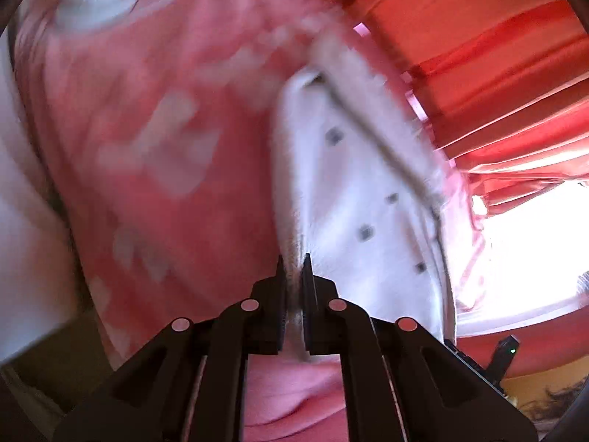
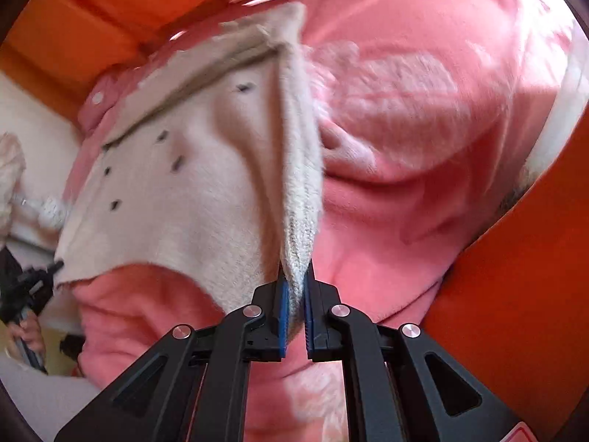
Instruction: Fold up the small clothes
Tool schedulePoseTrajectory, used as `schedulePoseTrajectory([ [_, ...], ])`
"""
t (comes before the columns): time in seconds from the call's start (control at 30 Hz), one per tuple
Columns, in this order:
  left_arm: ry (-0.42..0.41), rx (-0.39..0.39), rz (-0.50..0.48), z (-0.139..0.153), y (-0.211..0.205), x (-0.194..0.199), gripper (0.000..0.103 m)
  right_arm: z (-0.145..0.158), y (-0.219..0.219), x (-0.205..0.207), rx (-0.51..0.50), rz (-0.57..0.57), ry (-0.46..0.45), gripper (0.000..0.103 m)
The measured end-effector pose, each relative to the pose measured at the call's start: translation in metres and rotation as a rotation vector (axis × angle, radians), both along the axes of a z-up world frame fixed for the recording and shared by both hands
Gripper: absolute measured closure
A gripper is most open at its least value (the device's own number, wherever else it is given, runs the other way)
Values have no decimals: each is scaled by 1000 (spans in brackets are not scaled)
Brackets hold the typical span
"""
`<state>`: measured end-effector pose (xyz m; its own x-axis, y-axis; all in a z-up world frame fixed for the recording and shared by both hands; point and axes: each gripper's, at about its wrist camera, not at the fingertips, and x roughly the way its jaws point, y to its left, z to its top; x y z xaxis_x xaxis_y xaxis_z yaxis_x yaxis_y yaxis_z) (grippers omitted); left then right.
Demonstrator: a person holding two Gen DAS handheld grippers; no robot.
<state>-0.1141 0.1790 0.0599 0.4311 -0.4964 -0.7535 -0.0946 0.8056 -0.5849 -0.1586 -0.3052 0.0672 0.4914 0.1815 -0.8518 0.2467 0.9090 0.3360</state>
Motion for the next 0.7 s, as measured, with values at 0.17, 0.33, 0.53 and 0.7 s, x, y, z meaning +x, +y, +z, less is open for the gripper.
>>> schedulePoseTrajectory([
  [0.17, -319, 65, -55, 80, -20, 94, 97, 88, -48, 104, -4, -57, -409, 97],
  [0.33, -398, 194, -13, 83, -58, 246, 97, 54, -86, 260, 58, -169, -400, 95],
  [0.53, -139, 270, 71, -28, -62, 352, 95, -27, -92, 344, 38, -281, -193, 84],
  [0.7, -279, 324, 24, -19, -50, 324, 32, -5, -84, 298, -109, -240, -346, 42],
])
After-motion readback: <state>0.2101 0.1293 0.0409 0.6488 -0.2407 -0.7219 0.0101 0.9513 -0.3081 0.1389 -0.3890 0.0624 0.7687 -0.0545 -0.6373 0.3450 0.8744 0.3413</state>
